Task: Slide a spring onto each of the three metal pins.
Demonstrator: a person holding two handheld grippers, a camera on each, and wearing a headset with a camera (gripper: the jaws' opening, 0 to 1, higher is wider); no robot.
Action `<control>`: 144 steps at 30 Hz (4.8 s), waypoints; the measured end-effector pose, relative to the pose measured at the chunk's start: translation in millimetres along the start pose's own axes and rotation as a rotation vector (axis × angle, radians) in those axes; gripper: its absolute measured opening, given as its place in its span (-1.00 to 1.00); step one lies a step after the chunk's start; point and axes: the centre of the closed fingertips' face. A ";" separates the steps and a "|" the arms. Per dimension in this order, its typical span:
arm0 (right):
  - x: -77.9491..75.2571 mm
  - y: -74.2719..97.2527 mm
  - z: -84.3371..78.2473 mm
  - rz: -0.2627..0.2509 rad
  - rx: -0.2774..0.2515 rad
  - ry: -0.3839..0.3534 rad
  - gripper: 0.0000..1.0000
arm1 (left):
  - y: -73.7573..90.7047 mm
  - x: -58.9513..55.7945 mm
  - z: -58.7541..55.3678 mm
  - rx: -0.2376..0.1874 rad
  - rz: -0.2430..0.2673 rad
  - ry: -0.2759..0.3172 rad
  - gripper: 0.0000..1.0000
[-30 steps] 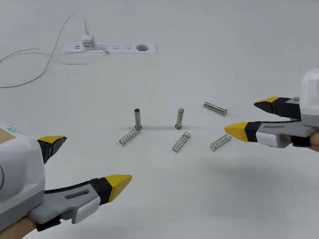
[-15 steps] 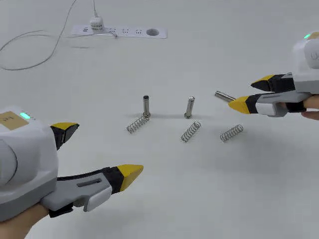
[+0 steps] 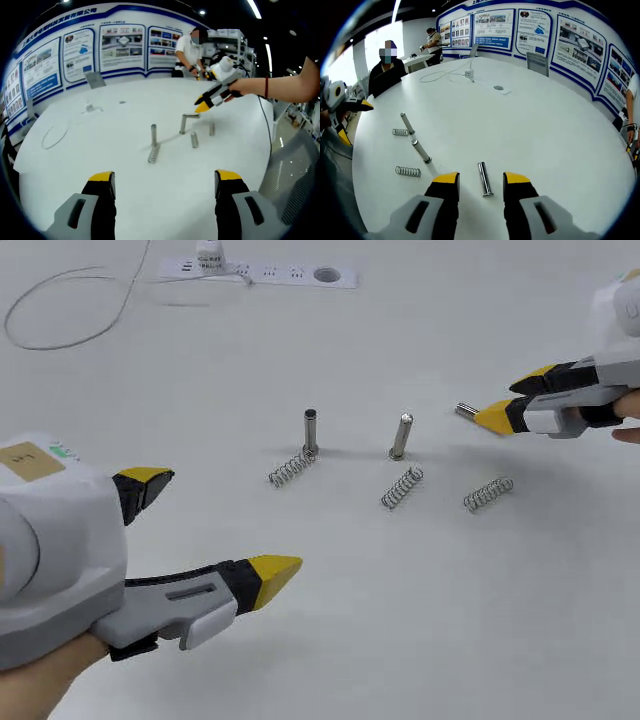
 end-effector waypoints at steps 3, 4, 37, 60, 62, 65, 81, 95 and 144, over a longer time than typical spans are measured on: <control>-1.2 -7.3 0.7 0.008 0.000 -0.004 -0.35 | -1.1 0.7 -0.9 0.002 0.000 0.003 0.65; -1.0 -9.2 1.1 0.012 -0.001 -0.004 -0.36 | -1.4 1.1 -1.2 0.004 0.000 0.004 0.65; 8.7 -44.9 -9.5 0.070 0.104 0.015 -0.79 | -4.7 4.3 -7.3 0.024 -0.009 0.020 0.61; 7.1 -33.7 -1.6 0.034 0.091 -0.001 -0.82 | -0.8 6.4 -7.2 0.009 0.003 0.043 0.61; 7.6 -30.7 -0.5 0.029 0.083 -0.006 -0.83 | -0.5 6.6 -6.8 0.008 0.004 0.042 0.60; 9.1 -23.4 1.1 0.019 0.071 -0.009 -0.83 | -0.1 6.3 -6.1 0.007 0.005 0.041 0.60; 23.8 5.7 2.6 0.001 0.037 -0.013 -0.83 | 1.2 -0.4 4.1 -0.027 -0.009 0.031 0.61; 32.9 23.8 1.0 -0.018 0.023 -0.038 -0.83 | 2.1 -1.4 6.5 -0.025 -0.011 0.015 0.60; 28.1 27.4 -13.5 -0.022 0.066 -0.067 -0.82 | 2.4 -8.7 9.0 -0.028 -0.020 -0.008 0.57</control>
Point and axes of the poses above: the centre of the closed fingertips' face, and the gripper's own axes: y roughly backward along the fingers, x roughly to its left, z roughly out of its top, and after that the axes turned 6 degrees about -z, right-handed
